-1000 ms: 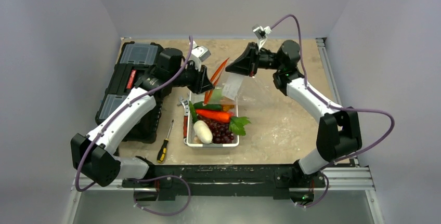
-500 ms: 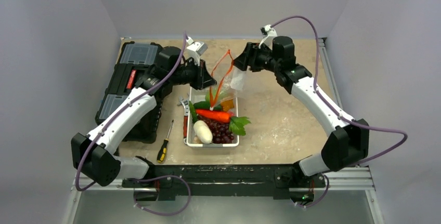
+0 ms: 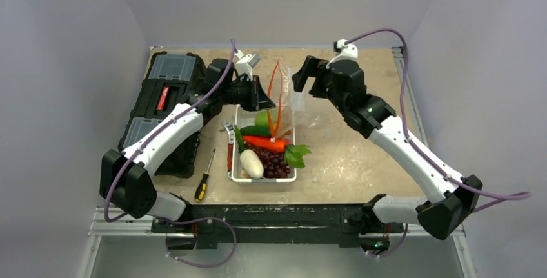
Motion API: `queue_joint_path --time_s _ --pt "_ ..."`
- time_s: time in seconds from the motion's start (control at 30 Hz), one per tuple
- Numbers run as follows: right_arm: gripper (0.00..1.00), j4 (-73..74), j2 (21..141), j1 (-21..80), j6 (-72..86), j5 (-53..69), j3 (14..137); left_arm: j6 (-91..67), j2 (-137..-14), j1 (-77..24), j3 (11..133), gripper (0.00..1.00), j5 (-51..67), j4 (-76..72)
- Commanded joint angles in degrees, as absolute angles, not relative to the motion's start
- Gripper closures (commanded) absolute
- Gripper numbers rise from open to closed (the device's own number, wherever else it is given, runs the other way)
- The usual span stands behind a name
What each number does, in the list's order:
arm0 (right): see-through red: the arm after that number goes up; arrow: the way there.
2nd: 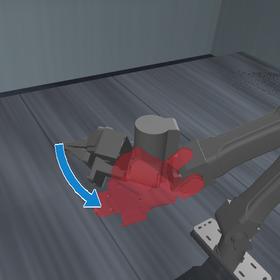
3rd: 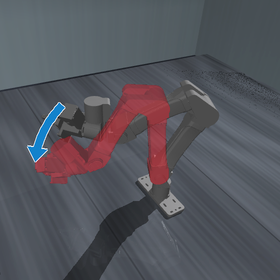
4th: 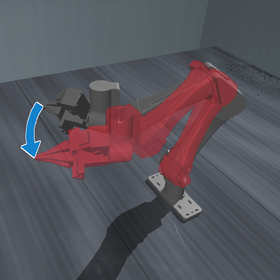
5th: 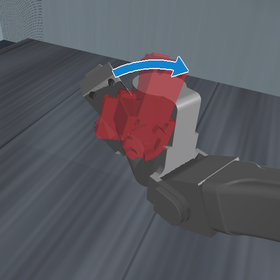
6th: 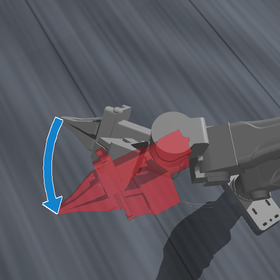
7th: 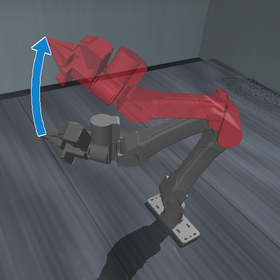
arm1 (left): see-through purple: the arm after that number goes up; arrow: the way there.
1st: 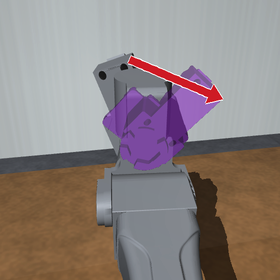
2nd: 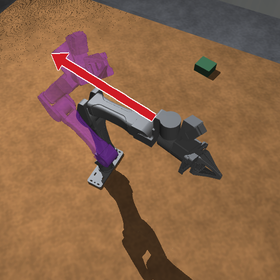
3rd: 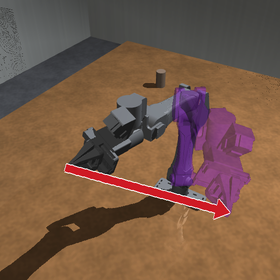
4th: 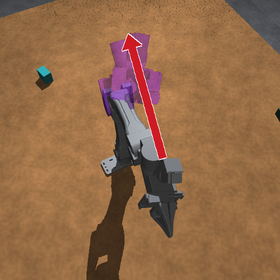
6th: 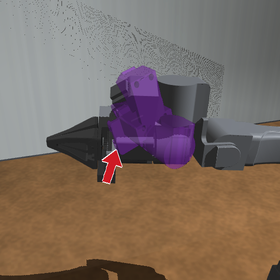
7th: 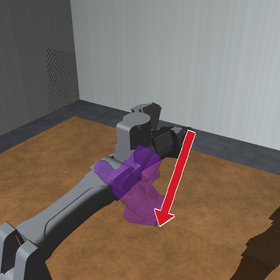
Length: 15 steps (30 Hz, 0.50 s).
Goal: Place the food in the zip-top bag and seal the zipper
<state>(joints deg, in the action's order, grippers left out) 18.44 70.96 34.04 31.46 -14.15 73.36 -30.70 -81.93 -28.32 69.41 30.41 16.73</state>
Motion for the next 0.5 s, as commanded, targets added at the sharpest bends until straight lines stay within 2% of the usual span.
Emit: queue_joint_path --time_s 0.0,0.23,0.27,0.37,0.4,0.47 --pt "0.01 21.9 74.8 40.8 30.2 -22.1 77.5 -33.7 -82.4 -28.7 68.8 1.00 32.9 12.2" --pt "0.02 24.3 78.1 49.8 29.8 -36.0 79.3 -35.4 -83.0 -28.7 68.8 1.00 33.5 11.9" --pt "0.05 24.9 79.3 51.2 29.7 -37.6 79.9 -35.5 -83.1 -28.7 68.8 1.00 33.4 11.9" --pt "0.29 26.3 81.9 54.0 29.5 -43.5 81.3 -35.7 -83.2 -28.7 69.0 1.00 32.8 12.7" --pt "0.33 26.4 82.5 55.0 29.4 -45.6 81.4 -35.8 -83.3 -28.7 69.1 1.00 32.5 13.0" --pt "0.35 26.6 83.9 56.7 28.9 -49.1 81.8 -35.9 -83.2 -28.7 69.1 1.00 31.7 13.6"
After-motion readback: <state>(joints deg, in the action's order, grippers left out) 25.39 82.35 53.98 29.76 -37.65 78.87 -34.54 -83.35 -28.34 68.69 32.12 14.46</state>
